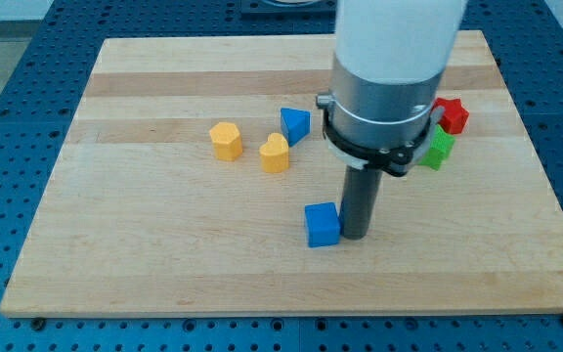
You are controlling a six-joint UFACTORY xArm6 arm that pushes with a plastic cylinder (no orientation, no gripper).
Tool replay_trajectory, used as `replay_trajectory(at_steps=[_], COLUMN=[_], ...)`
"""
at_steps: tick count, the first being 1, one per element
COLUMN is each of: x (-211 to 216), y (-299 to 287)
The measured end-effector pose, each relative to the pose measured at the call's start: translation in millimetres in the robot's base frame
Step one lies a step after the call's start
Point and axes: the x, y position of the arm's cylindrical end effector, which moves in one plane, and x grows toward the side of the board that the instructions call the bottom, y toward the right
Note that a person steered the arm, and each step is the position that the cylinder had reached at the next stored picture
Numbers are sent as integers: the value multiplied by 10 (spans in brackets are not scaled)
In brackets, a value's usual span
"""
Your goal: Push blue cube closer to yelow heart
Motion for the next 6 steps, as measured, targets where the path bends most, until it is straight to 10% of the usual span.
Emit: replay_trajectory(at_steps=[6], x=[197], y=[-436])
